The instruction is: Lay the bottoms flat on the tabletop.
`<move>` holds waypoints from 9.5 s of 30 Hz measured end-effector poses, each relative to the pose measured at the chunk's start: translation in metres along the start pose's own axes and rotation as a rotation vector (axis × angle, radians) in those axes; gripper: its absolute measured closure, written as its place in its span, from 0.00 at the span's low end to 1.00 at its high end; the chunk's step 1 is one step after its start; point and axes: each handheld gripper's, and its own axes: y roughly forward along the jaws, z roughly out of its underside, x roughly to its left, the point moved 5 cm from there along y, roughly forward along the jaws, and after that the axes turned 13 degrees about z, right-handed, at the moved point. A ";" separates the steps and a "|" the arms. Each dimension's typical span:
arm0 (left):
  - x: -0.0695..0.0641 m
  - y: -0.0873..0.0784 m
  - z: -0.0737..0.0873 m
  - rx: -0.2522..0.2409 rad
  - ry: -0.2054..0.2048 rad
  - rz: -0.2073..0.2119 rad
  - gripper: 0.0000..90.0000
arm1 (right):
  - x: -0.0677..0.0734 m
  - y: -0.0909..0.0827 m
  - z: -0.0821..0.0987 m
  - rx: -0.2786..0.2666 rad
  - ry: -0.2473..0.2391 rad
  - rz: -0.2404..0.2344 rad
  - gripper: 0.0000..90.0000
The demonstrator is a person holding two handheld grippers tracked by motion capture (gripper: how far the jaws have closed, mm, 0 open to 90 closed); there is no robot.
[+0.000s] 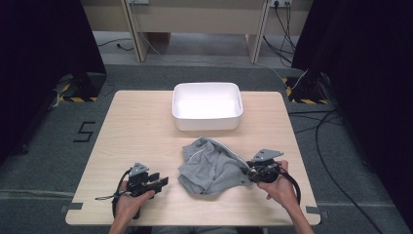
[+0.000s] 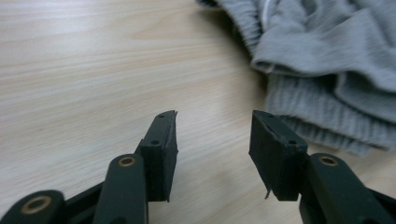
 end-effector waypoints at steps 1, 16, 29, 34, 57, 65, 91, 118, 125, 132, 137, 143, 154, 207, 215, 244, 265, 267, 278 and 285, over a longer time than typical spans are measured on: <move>-0.002 0.001 -0.001 -0.003 -0.002 0.011 0.55 | 0.001 -0.003 -0.004 -0.013 0.003 0.012 0.63; 0.007 0.002 0.004 0.040 0.056 -0.103 0.45 | 0.098 0.019 -0.066 -0.116 -0.097 -0.127 0.44; 0.012 0.003 0.008 0.053 0.167 -0.178 0.42 | 0.158 0.071 -0.083 -0.057 -0.271 -0.091 0.54; 0.012 0.003 0.009 0.052 0.178 -0.180 0.42 | 0.153 0.070 -0.078 -0.055 -0.324 -0.094 0.86; 0.012 0.002 0.009 0.051 0.174 -0.177 0.43 | 0.037 -0.003 -0.055 -0.213 0.070 -0.047 0.87; 0.012 0.002 0.009 0.050 0.166 -0.176 0.43 | 0.010 0.005 -0.012 -0.115 0.113 0.040 0.80; -0.055 0.053 -0.010 0.018 0.008 0.175 0.36 | -0.003 -0.011 -0.054 -0.184 0.093 0.071 0.54; -0.066 0.018 -0.075 -0.016 0.280 0.083 0.91 | 0.031 0.019 -0.042 -0.044 -0.084 -0.080 0.88; -0.074 0.004 -0.090 -0.029 0.316 0.097 0.91 | 0.034 0.007 -0.045 -0.086 -0.073 -0.097 0.75; -0.079 0.016 -0.092 -0.001 0.325 0.115 0.90 | 0.060 -0.009 -0.075 -0.203 -0.079 -0.188 0.55; -0.078 0.016 -0.092 0.004 0.327 0.120 0.90 | 0.078 0.000 -0.083 -0.204 -0.125 -0.207 0.51; -0.081 0.015 -0.093 0.000 0.337 0.148 0.90 | 0.094 0.017 -0.087 -0.179 -0.144 -0.238 0.48; -0.067 -0.001 -0.097 -0.114 0.193 0.212 0.65 | 0.094 0.025 -0.087 -0.196 -0.152 -0.279 0.92; -0.018 0.068 -0.049 -0.014 0.128 0.017 0.29 | -0.040 -0.032 -0.087 -0.304 0.203 0.011 0.95; -0.020 0.077 -0.046 0.007 0.107 0.033 0.29 | -0.079 0.020 -0.033 -0.132 0.287 0.107 0.94; -0.066 0.144 -0.057 0.017 -0.016 0.167 0.36 | -0.059 0.025 0.048 0.174 0.163 0.133 0.57; -0.027 0.072 -0.058 0.018 0.134 0.037 0.92 | -0.038 0.021 0.049 0.155 0.032 0.053 0.88; -0.022 0.061 -0.058 0.003 0.125 0.038 0.92 | -0.030 0.020 0.047 0.144 0.008 0.023 0.91; -0.013 0.030 -0.066 -0.038 0.120 0.022 0.91 | 0.001 0.005 0.025 0.082 -0.038 -0.049 0.86; 0.010 0.027 -0.065 -0.064 0.022 -0.061 0.57 | -0.002 0.008 0.022 0.086 0.038 -0.036 0.64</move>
